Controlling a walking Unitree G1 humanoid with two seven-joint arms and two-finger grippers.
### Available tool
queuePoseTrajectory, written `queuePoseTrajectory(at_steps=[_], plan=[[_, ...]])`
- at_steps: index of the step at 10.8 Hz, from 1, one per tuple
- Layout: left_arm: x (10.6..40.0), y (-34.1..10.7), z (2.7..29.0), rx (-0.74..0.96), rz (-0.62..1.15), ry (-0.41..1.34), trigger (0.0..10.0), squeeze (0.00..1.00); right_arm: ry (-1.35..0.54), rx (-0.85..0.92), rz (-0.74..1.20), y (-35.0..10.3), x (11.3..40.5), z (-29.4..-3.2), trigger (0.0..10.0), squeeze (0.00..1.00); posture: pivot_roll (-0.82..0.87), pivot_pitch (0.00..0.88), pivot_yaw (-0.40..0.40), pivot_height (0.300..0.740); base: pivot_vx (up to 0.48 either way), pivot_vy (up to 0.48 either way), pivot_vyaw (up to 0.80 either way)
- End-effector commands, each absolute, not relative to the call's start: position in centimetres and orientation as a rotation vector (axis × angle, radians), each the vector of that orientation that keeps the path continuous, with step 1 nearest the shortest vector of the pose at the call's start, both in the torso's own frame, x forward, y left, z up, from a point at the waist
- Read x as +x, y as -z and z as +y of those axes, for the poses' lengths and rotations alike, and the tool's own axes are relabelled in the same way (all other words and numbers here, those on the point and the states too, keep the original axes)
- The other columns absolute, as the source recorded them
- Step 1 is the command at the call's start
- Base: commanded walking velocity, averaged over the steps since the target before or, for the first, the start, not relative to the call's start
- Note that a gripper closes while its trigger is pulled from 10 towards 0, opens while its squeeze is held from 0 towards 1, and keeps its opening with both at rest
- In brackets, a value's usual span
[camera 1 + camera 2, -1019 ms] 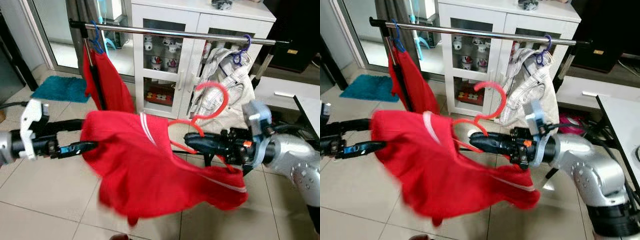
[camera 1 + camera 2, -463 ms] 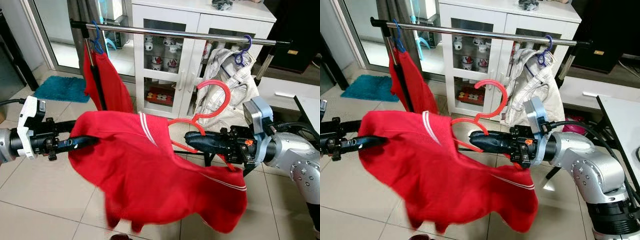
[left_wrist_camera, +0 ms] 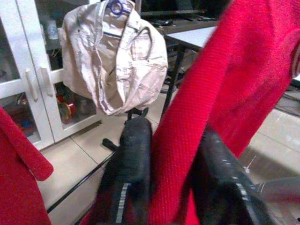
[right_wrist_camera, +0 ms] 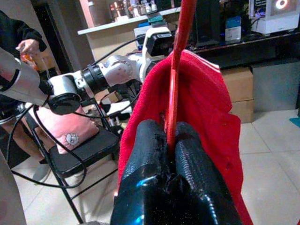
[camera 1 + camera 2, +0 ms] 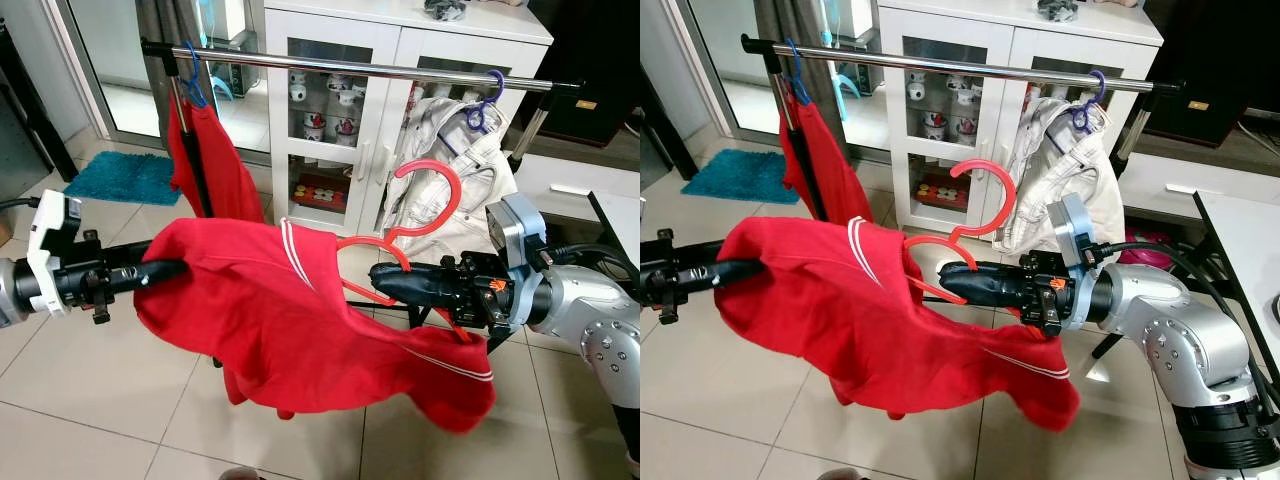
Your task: Hang hanger
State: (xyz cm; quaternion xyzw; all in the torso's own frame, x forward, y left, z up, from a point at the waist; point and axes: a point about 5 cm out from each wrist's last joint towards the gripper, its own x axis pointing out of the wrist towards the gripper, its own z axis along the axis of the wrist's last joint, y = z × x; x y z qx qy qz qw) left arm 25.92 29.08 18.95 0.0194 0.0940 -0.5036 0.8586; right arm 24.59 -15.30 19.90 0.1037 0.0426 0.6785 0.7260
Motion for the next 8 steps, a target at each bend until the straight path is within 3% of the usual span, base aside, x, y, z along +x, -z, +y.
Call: queuePoseTrajectory(at_steps=[1,5,8], plan=[[26.3,-19.6,29.3,0.037,0.163,1.034,0.0,0.00,-1.507,0.206,0.029,-21.0,24.6,-15.6,10.0,0.00,0.06,0.000,-0.009,0.740,0.000,0.000,0.00],[26.2,-19.1,28.9,0.011,0.173,1.046,0.0,0.00,-1.511,0.208,0.030,-20.8,24.5,-15.6,10.0,0.00,0.06,0.000,-0.010,0.740,0.000,0.000,0.00],[27.7,-20.0,29.4,0.000,0.041,0.884,0.0,0.00,-1.500,0.211,0.041,-20.4,24.5,-15.6,10.0,0.00,0.06,0.000,-0.007,0.740,0.000,0.000,0.00]])
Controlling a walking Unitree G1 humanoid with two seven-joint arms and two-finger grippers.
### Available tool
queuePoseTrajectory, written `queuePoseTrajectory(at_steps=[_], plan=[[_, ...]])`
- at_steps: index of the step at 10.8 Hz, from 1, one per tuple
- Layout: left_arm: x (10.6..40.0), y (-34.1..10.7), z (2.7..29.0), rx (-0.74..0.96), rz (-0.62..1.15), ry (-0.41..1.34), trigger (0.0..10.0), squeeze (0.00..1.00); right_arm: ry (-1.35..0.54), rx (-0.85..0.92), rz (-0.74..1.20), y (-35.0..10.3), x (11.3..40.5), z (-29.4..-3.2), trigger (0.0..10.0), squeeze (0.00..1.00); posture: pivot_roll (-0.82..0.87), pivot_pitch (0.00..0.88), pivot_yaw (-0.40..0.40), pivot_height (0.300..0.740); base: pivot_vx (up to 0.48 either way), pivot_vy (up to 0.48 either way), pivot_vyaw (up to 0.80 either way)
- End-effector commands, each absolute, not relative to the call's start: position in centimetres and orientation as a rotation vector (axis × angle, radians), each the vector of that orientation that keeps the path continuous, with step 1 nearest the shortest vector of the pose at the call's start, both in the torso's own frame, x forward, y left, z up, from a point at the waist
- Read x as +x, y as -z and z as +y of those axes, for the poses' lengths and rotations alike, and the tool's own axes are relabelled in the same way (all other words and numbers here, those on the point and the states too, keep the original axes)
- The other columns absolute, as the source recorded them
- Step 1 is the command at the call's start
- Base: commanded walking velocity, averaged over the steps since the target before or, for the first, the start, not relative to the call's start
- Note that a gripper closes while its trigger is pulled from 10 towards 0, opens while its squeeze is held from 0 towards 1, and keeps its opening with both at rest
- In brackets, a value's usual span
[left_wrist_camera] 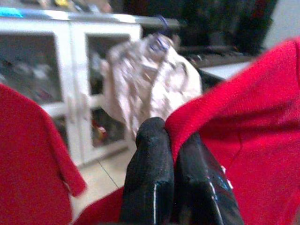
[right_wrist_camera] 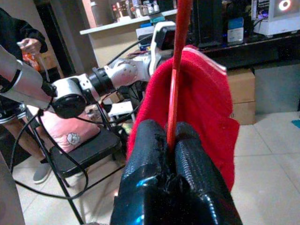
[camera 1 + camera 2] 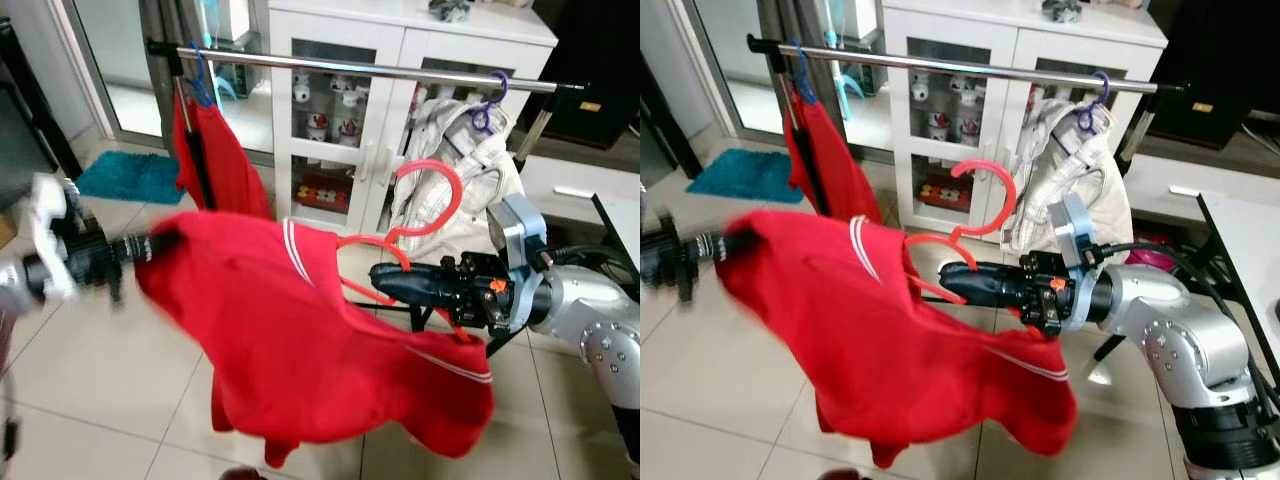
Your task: Hang hanger
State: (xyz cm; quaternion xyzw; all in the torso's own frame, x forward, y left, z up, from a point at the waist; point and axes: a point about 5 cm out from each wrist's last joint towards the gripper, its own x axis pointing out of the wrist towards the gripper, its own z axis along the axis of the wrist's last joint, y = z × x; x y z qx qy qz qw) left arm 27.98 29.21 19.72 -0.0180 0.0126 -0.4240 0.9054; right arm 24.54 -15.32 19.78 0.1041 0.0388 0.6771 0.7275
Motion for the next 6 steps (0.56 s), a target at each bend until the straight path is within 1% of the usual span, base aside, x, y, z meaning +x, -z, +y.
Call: queuePoseTrajectory(at_steps=[1,2,3,4,5,6], plan=[[28.3,-21.1,30.0,-0.059,-0.063,0.806,0.0,0.00,-1.487,0.212,0.060,-20.1,24.4,-15.7,10.0,0.00,0.06,0.000,-0.005,0.740,0.000,0.000,0.00],[28.5,-22.8,31.2,-0.211,-0.188,0.746,0.0,0.00,-1.466,0.208,0.090,-19.5,24.4,-15.9,10.0,0.00,0.06,0.000,0.000,0.740,0.000,0.000,0.00],[28.6,-23.1,31.6,-0.257,-0.221,0.710,0.0,0.00,-1.457,0.207,0.097,-19.4,24.3,-16.0,10.0,0.00,0.06,0.000,0.000,0.740,0.000,0.000,0.00],[28.9,-23.2,32.4,-0.288,-0.258,0.610,0.0,0.00,-1.454,0.208,0.098,-19.3,24.3,-16.0,10.0,0.00,0.06,0.000,0.002,0.740,0.000,0.000,0.00],[29.6,-22.8,33.2,-0.270,-0.230,0.485,0.0,0.00,-1.453,0.210,0.099,-19.3,24.3,-16.1,10.0,0.00,0.06,0.000,0.004,0.740,0.000,0.000,0.00],[29.8,-22.0,32.9,-0.242,-0.180,0.474,0.0,0.00,-1.453,0.214,0.095,-19.4,24.2,-16.0,10.0,0.00,0.06,0.000,0.004,0.740,0.000,0.000,0.00]])
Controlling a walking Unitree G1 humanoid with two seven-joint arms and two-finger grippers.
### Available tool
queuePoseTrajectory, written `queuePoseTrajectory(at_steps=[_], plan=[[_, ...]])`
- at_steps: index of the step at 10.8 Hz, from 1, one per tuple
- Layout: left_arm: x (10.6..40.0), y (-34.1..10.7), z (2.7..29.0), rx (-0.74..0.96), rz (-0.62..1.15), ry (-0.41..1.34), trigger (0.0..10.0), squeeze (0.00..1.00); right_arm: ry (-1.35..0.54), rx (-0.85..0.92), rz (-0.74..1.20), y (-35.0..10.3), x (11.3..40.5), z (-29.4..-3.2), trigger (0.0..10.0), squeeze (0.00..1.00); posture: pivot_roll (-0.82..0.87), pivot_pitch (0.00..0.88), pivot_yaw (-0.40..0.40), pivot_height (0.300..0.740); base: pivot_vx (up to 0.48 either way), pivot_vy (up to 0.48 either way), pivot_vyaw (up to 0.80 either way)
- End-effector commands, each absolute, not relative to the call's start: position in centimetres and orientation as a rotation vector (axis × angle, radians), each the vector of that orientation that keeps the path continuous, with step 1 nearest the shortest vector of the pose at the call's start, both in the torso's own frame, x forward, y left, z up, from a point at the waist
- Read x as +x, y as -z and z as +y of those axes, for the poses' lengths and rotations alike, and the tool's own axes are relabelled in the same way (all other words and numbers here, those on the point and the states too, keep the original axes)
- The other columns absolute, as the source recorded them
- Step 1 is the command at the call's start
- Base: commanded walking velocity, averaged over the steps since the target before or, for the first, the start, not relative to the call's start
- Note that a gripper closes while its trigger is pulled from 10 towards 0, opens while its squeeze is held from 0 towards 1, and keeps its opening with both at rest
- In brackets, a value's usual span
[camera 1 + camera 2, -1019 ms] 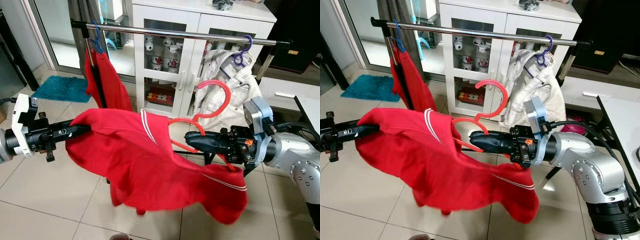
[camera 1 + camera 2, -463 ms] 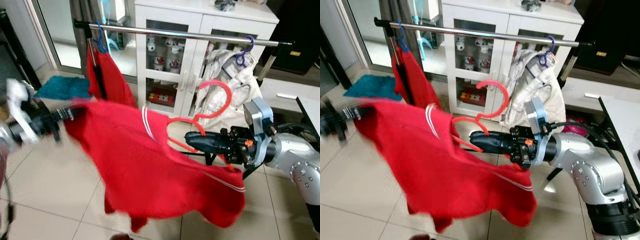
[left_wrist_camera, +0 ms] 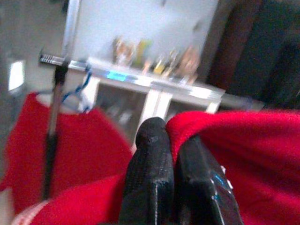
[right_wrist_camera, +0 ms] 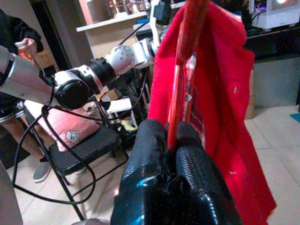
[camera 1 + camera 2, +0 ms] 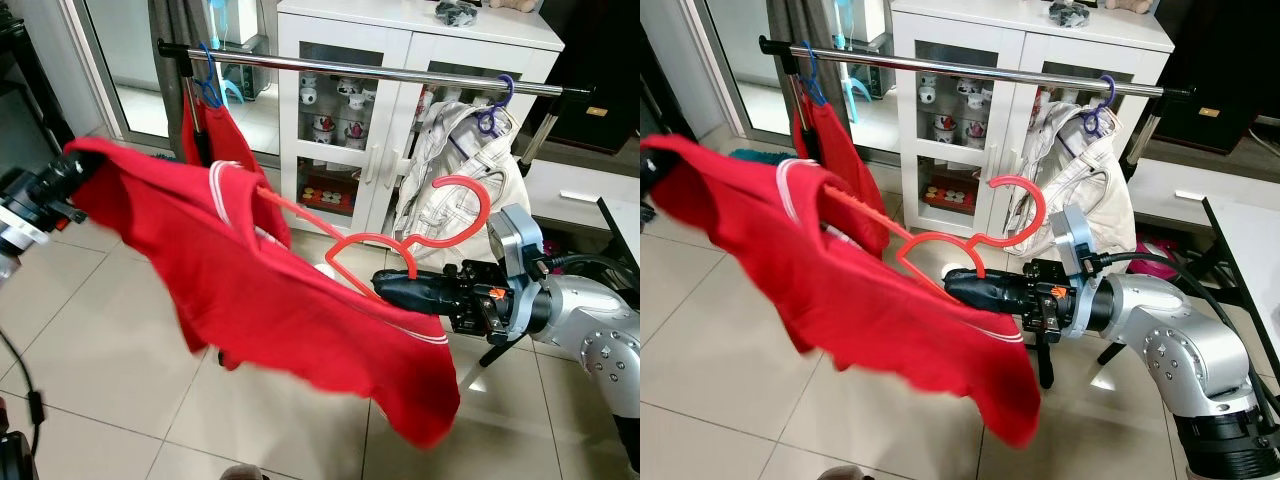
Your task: Hang hanger
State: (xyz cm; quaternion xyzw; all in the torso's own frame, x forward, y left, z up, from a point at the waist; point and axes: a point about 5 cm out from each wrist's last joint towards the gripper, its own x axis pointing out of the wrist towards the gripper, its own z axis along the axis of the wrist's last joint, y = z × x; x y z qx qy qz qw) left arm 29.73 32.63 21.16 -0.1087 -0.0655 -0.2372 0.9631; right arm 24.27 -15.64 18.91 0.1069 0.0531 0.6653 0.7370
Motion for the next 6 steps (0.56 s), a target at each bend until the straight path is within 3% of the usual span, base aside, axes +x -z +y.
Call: queuePoseTrajectory(at_steps=[1,2,3,4,6], plan=[[30.1,-20.0,32.5,-0.150,-0.061,0.416,0.0,0.00,-1.455,0.219,0.091,-19.4,24.2,-16.0,10.0,0.00,0.06,0.000,0.004,0.740,0.000,0.000,0.00],[30.2,-19.4,32.1,-0.140,-0.038,0.413,10.0,0.00,-1.454,0.219,0.090,-19.5,24.2,-15.9,10.0,0.00,0.06,0.000,0.003,0.740,0.000,0.000,0.00],[30.1,-19.4,31.8,-0.161,-0.054,0.442,10.0,0.11,-1.449,0.221,0.096,-19.4,24.1,-16.0,10.0,0.00,0.06,0.000,0.002,0.740,0.000,0.000,0.00],[30.1,-19.6,31.7,-0.144,-0.061,0.457,10.0,1.00,-1.441,0.226,0.104,-19.3,24.1,-16.0,10.0,0.00,0.06,0.000,0.002,0.740,0.000,0.000,0.00],[29.9,-19.3,31.8,-0.122,-0.058,0.436,10.0,1.00,-1.325,0.215,0.127,-18.7,25.2,-16.2,10.0,0.00,0.06,0.000,0.003,0.740,0.000,0.000,0.00]])
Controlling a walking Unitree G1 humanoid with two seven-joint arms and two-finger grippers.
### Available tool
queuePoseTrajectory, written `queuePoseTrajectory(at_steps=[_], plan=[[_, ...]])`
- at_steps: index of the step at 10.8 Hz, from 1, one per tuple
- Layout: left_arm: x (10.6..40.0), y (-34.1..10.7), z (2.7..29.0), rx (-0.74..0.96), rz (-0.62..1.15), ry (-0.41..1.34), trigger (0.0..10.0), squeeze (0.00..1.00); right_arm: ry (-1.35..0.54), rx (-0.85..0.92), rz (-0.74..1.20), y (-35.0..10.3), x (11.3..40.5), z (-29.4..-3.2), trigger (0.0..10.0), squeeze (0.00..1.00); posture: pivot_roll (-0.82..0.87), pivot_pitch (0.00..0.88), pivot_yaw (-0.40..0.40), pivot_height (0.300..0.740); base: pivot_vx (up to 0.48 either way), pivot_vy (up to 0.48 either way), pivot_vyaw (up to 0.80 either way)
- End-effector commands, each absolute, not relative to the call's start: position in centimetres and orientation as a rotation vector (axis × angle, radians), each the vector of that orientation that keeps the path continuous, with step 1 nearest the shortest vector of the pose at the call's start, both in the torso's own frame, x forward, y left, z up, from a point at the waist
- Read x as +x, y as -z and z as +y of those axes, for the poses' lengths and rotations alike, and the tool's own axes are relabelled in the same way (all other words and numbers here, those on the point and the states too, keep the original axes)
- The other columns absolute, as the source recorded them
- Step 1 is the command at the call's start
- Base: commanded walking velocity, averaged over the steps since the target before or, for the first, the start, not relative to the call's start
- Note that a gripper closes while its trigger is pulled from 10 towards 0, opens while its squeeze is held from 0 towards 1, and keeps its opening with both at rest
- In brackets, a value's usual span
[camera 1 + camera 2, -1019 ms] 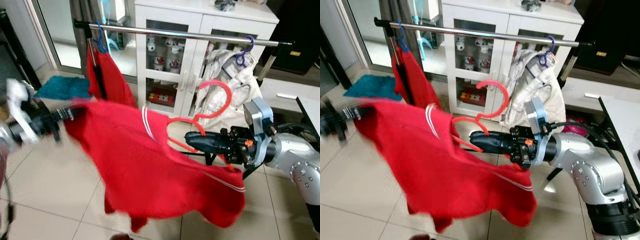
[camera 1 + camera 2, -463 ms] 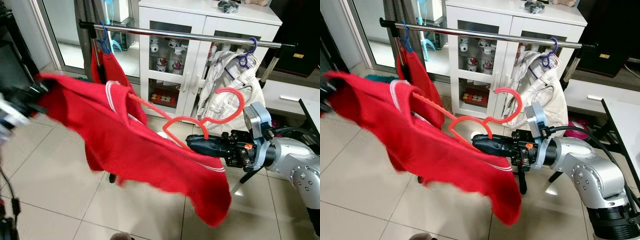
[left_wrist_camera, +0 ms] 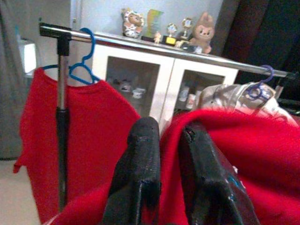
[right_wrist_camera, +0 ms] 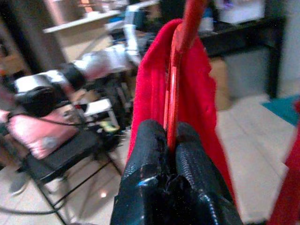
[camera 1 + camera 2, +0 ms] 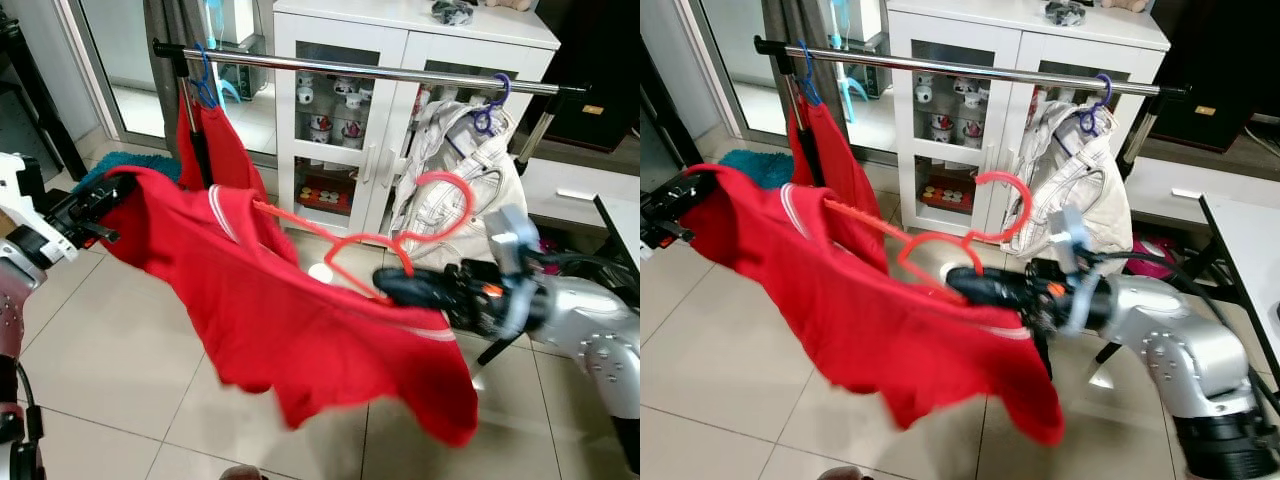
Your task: Hang hanger
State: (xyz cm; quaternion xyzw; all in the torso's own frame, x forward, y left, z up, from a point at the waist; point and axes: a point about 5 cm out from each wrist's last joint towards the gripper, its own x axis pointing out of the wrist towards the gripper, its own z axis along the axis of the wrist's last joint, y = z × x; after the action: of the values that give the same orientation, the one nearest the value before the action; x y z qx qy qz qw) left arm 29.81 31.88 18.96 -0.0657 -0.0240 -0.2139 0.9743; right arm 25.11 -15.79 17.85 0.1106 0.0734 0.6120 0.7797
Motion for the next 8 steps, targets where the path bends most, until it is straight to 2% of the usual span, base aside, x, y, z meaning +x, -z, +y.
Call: queuePoseTrajectory(at_steps=[1,4,5,6,7,8], plan=[[29.6,-18.9,32.0,-0.111,-0.044,0.418,10.0,1.00,-1.260,0.211,0.131,-18.4,25.7,-16.3,10.0,0.00,0.06,0.000,0.003,0.740,0.000,0.000,0.00],[28.6,-16.3,31.6,-0.004,0.104,0.437,10.0,1.00,-1.185,0.207,0.127,-18.2,26.3,-15.9,10.0,0.00,0.06,0.000,-0.006,0.740,0.000,0.000,0.00],[28.7,-15.8,30.4,0.074,0.125,0.451,10.0,1.00,-1.135,0.162,0.126,-17.9,26.7,-15.6,10.0,0.00,0.06,0.000,-0.012,0.740,0.000,0.000,0.00],[29.5,-16.6,28.6,0.046,0.083,0.414,10.0,1.00,-1.075,0.124,0.116,-17.7,27.1,-15.1,10.0,0.00,0.06,0.000,-0.021,0.740,0.000,0.000,0.00],[30.6,-17.7,25.5,-0.071,0.010,0.445,10.0,0.88,-0.973,0.096,0.095,-17.4,27.8,-14.2,10.0,0.00,0.06,0.000,-0.024,0.740,0.000,0.000,0.00],[31.0,-18.2,23.3,-0.132,-0.027,0.493,10.0,0.72,-0.929,0.072,0.088,-17.1,28.1,-13.5,10.0,0.00,0.06,0.000,-0.029,0.740,0.000,0.000,0.00]])
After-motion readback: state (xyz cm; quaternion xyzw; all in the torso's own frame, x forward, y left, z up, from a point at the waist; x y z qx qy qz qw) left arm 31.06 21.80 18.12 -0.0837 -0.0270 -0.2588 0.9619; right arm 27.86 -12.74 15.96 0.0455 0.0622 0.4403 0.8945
